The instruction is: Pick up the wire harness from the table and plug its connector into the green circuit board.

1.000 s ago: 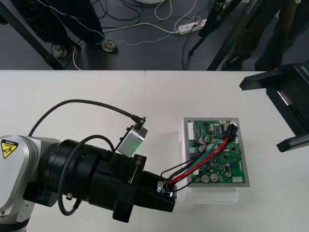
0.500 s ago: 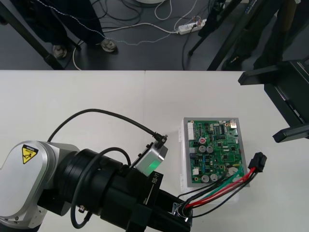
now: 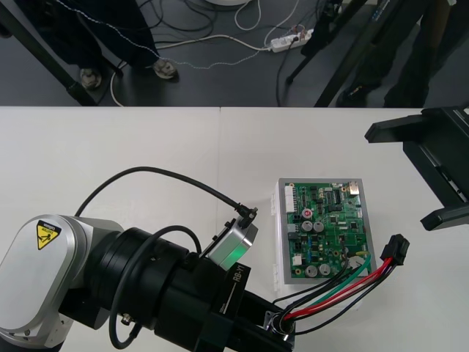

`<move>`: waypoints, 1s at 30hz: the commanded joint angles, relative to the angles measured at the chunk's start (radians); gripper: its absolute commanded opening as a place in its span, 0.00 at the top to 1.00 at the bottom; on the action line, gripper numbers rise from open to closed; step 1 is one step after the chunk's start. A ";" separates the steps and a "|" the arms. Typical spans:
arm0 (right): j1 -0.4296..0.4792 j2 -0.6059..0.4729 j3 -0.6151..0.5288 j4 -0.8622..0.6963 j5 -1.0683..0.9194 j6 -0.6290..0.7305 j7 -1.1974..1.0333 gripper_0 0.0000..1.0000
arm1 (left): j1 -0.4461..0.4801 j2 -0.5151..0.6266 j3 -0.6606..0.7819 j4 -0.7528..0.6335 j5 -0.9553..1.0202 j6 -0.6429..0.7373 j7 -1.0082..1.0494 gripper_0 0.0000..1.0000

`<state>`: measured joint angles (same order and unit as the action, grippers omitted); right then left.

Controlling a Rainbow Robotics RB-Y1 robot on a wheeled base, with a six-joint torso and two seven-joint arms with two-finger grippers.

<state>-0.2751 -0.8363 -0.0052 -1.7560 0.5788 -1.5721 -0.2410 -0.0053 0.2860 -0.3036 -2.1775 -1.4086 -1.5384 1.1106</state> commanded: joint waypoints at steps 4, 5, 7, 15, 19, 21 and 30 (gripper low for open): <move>0.014 -0.036 0.048 -0.042 -0.036 0.001 0.043 0.00 | -0.002 -0.022 -0.014 -0.038 0.019 0.043 0.080 1.00; 0.014 -0.035 0.067 -0.042 -0.043 0.001 0.046 0.00 | -0.001 -0.021 -0.014 -0.036 0.019 0.044 0.081 1.00; 0.014 -0.036 0.108 -0.042 -0.053 0.001 0.055 0.00 | -0.001 -0.016 -0.014 -0.038 0.019 0.049 0.083 1.00; 0.030 -0.036 0.133 -0.074 -0.054 0.001 0.086 0.00 | -0.001 0.001 -0.014 -0.038 0.036 0.063 0.083 1.00; 0.042 -0.040 0.131 -0.109 -0.053 0.001 0.095 0.00 | -0.001 0.001 -0.017 -0.038 0.043 0.070 0.083 1.00; 0.044 -0.040 0.133 -0.115 -0.053 0.001 0.097 0.00 | -0.002 0.001 -0.019 -0.038 0.043 0.070 0.084 1.00; 0.044 -0.040 0.133 -0.137 -0.060 0.001 0.108 0.00 | -0.002 0.001 -0.019 -0.038 0.043 0.075 0.084 1.00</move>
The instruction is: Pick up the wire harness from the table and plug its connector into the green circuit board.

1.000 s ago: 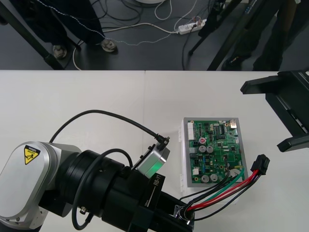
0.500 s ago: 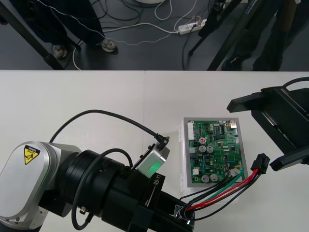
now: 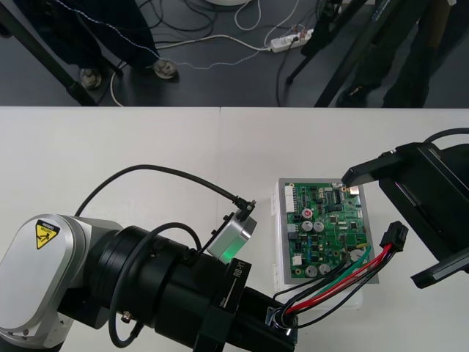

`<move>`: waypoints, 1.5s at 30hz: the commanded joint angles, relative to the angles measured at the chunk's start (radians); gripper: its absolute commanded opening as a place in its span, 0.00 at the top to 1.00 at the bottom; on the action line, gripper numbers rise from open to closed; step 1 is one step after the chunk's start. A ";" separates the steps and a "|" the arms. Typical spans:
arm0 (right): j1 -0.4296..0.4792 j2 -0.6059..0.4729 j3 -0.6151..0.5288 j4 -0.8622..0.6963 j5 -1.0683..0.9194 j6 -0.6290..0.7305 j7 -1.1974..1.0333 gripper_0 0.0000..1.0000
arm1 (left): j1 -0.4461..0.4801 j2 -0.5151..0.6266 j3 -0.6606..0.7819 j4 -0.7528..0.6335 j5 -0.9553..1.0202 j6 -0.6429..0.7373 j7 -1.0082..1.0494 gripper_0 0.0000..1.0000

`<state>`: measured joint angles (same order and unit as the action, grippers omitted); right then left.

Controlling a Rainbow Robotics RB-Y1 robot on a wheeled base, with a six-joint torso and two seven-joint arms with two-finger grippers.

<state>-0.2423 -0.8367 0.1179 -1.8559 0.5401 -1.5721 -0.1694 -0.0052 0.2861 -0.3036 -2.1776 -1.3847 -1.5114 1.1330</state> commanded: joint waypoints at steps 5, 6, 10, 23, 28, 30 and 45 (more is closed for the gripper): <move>0.011 -0.039 0.009 -0.037 -0.037 0.001 0.037 0.00 | -0.002 0.001 -0.020 -0.037 0.021 0.056 0.063 1.00; 0.011 -0.039 0.009 -0.037 -0.038 0.001 0.037 0.00 | -0.002 0.001 -0.020 -0.037 0.021 0.056 0.062 1.00; 0.009 -0.039 0.009 -0.037 -0.040 0.001 0.037 0.00 | -0.002 0.001 -0.020 -0.037 0.021 0.062 0.062 1.00; 0.009 -0.039 0.009 -0.037 -0.038 0.001 0.045 0.86 | -0.002 0.005 -0.020 -0.037 0.027 0.062 0.057 1.00; 0.011 -0.039 0.009 -0.037 -0.038 0.001 0.051 1.00 | -0.002 0.005 -0.022 -0.037 0.026 0.062 0.057 1.00; 0.011 -0.039 0.009 -0.037 -0.038 0.001 0.051 1.00 | -0.002 0.005 -0.022 -0.037 0.027 0.062 0.057 1.00; 0.011 -0.039 0.009 -0.020 -0.038 0.001 0.051 1.00 | -0.002 0.005 -0.031 -0.037 0.030 0.077 0.008 0.31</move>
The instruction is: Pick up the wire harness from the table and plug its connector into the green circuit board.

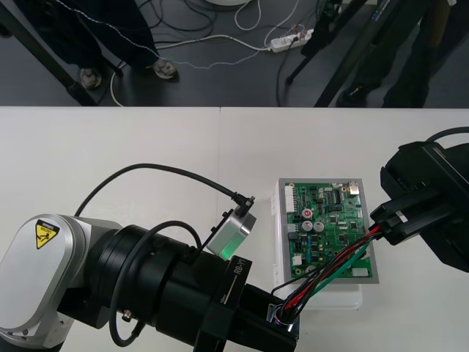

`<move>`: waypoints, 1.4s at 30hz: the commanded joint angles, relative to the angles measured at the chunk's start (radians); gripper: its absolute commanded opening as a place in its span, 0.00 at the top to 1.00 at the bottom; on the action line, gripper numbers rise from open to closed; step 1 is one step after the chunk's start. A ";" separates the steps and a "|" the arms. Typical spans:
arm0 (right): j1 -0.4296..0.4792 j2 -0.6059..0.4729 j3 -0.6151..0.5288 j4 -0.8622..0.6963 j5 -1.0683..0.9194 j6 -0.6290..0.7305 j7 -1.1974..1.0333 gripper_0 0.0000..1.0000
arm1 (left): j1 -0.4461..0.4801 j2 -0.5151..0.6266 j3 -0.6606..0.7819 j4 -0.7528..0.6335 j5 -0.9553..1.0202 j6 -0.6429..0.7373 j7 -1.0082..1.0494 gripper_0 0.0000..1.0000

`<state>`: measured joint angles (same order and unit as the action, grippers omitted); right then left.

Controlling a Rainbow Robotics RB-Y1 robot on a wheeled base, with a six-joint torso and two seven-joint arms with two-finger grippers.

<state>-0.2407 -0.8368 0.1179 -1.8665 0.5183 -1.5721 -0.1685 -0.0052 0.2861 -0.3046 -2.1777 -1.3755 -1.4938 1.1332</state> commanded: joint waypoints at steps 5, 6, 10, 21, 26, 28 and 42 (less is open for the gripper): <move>0.009 -0.039 0.009 -0.010 -0.017 0.001 0.050 1.00 | -0.002 0.005 -0.028 -0.039 0.021 0.072 -0.010 0.00; 0.009 -0.038 0.009 -0.010 -0.017 0.001 0.046 1.00 | -0.002 0.005 -0.028 -0.044 0.019 0.075 -0.015 0.00; 0.009 -0.039 0.009 -0.010 -0.012 0.001 0.043 1.00 | -0.001 0.005 -0.004 -0.106 -0.048 0.092 -0.029 0.00; 0.026 -0.039 0.008 -0.008 -0.011 0.001 0.040 1.00 | 0.004 0.016 0.148 -0.188 -0.108 0.156 -0.090 0.00; 0.061 -0.039 0.003 -0.008 -0.011 0.001 0.037 1.00 | 0.004 0.018 0.211 -0.188 -0.105 0.188 -0.181 0.00; 0.083 -0.039 0.003 -0.008 -0.011 0.001 0.034 1.00 | 0.004 0.018 0.223 -0.188 -0.105 0.210 -0.213 0.00; 0.210 -0.001 -0.078 -0.049 0.028 0.001 0.047 1.00 | -0.021 0.028 0.210 -0.188 -0.079 0.300 -0.372 0.00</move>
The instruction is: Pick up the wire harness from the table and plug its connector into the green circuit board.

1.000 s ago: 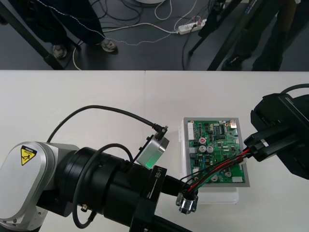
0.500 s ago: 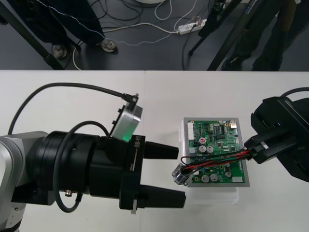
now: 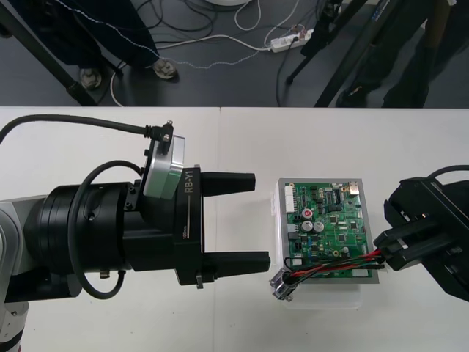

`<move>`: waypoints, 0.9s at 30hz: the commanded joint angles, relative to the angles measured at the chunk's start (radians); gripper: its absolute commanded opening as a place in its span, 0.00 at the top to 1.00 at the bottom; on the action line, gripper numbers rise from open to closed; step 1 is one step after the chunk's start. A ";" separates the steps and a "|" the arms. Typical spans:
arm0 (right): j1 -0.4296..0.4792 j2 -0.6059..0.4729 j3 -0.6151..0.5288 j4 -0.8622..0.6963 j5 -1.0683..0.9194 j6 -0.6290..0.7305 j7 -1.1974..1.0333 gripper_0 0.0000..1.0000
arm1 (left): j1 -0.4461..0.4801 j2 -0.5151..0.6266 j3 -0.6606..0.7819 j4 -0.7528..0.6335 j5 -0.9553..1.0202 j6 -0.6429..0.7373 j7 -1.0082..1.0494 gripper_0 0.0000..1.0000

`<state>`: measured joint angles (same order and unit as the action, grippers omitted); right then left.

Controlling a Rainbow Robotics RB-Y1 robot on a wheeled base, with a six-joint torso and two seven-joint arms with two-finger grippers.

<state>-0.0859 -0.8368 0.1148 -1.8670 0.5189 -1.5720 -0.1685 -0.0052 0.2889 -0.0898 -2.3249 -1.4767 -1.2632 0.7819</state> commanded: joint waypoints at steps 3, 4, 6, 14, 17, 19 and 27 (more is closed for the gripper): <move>0.086 0.030 -0.141 -0.107 0.079 0.001 0.040 1.00 | -0.036 0.024 -0.036 -0.041 0.024 0.084 -0.024 0.00; 0.094 0.041 -0.161 -0.130 0.096 0.001 0.035 1.00 | -0.041 0.024 -0.051 -0.041 0.022 0.096 -0.026 0.00; 0.100 0.055 -0.176 -0.155 0.115 0.001 0.029 1.00 | -0.048 0.024 -0.076 -0.041 0.021 0.117 -0.026 0.00; 0.101 0.085 -0.176 -0.192 0.138 0.110 0.014 1.00 | -0.068 0.027 -0.180 -0.041 -0.036 0.208 -0.033 0.00; 0.101 0.096 -0.178 -0.202 0.147 0.161 0.014 1.00 | -0.078 0.027 -0.206 -0.041 -0.051 0.234 -0.039 0.00; 0.101 0.105 -0.176 -0.207 0.153 0.185 0.010 1.00 | -0.082 0.026 -0.220 -0.041 -0.063 0.251 -0.044 0.00; 0.101 0.119 -0.176 -0.219 0.173 0.242 -0.006 1.00 | -0.116 0.026 -0.266 -0.041 -0.082 0.298 -0.053 0.00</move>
<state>0.0046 -0.7325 -0.0382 -2.0488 0.6869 -1.3452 -0.1688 -0.0802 0.2916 -0.3238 -2.3260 -1.5439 -1.0479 0.7811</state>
